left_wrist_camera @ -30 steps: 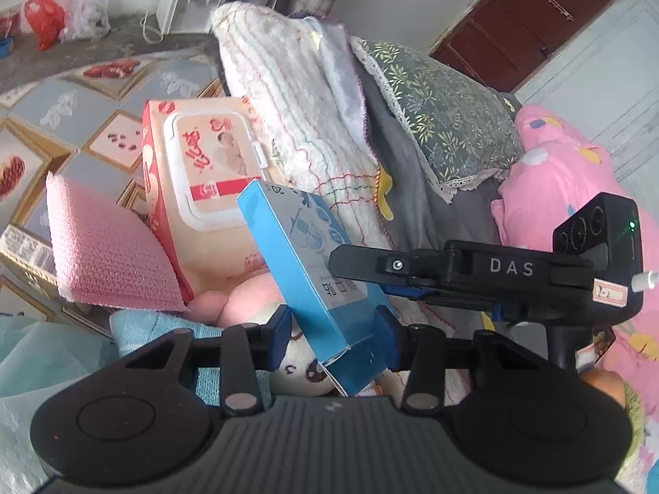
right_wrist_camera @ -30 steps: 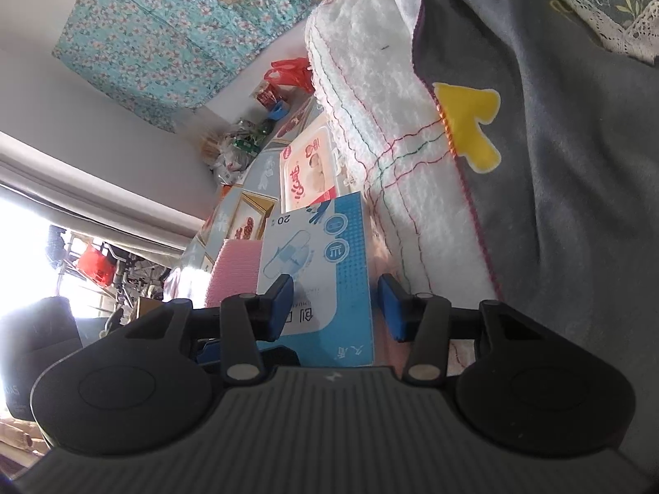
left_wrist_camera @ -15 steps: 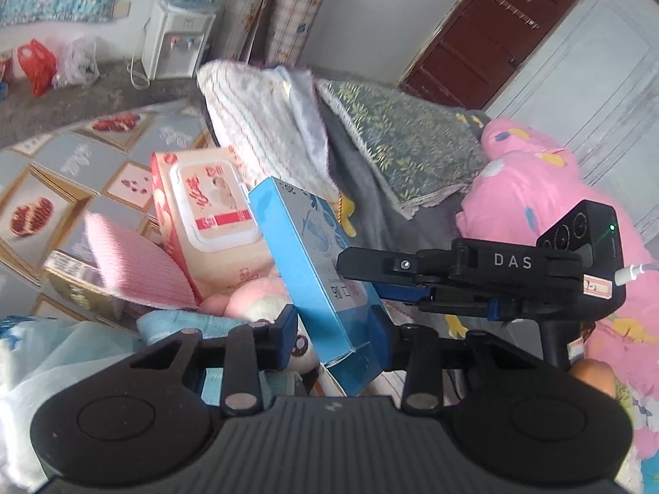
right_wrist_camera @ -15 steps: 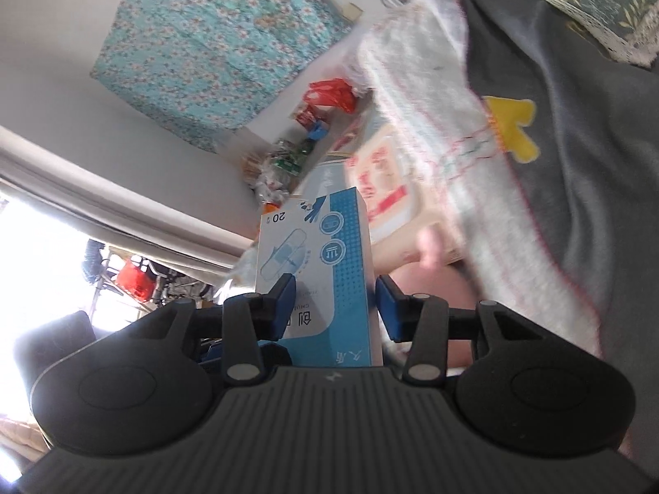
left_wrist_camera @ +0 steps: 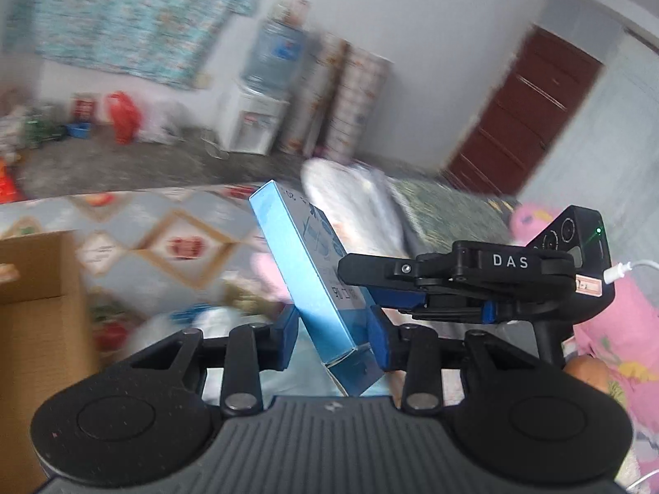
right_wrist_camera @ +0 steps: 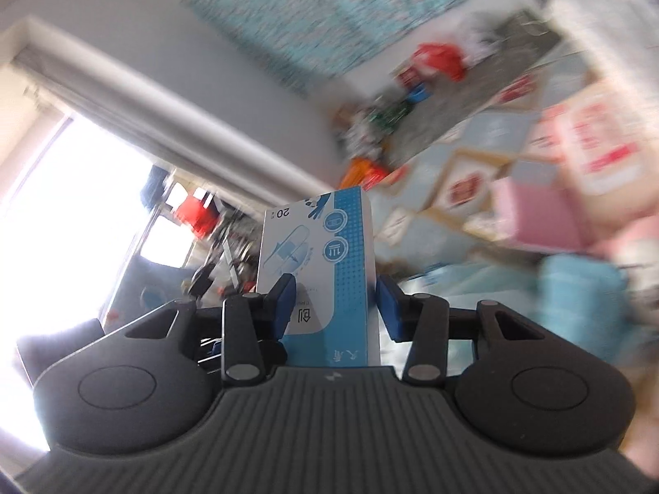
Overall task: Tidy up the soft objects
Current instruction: 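Lift the blue bandage box with the right tool and carry it to the cardboard box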
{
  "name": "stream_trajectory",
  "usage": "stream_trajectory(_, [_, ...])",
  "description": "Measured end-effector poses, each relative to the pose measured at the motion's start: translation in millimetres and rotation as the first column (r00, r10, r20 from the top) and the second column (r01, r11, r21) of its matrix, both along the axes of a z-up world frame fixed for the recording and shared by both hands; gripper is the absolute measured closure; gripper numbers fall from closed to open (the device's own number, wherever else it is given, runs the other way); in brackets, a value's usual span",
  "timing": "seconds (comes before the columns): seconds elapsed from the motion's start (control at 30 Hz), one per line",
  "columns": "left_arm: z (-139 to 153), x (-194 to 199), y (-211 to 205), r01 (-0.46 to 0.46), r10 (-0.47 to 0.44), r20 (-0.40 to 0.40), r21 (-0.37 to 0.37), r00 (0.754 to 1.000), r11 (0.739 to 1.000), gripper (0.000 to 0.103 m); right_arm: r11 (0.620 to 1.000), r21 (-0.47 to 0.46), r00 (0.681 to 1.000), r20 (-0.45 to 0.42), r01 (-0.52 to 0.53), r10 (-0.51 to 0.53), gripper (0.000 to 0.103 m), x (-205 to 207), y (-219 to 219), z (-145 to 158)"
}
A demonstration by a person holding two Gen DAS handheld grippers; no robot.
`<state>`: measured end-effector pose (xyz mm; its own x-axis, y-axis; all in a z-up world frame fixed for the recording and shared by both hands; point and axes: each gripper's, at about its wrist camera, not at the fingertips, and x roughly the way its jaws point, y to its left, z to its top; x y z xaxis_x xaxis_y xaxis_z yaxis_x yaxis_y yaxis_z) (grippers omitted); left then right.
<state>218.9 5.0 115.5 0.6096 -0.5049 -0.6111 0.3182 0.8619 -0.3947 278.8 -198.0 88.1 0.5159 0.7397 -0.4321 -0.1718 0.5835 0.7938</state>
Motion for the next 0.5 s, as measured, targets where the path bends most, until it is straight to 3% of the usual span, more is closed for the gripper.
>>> stream_trajectory(0.2, [-5.3,-24.0,101.7,-0.178,0.177,-0.018,-0.019,0.984,0.984,0.065,0.988,-0.005,0.988,-0.029,-0.154,0.154,0.059,23.5,121.4,2.0])
stream_trajectory(0.5, [-51.1,-18.6,226.3,-0.362,0.353,-0.15,-0.04,0.924,0.931,0.065,0.953,-0.062,0.947,-0.15,-0.296,0.284,0.059,53.3,272.7,-31.3])
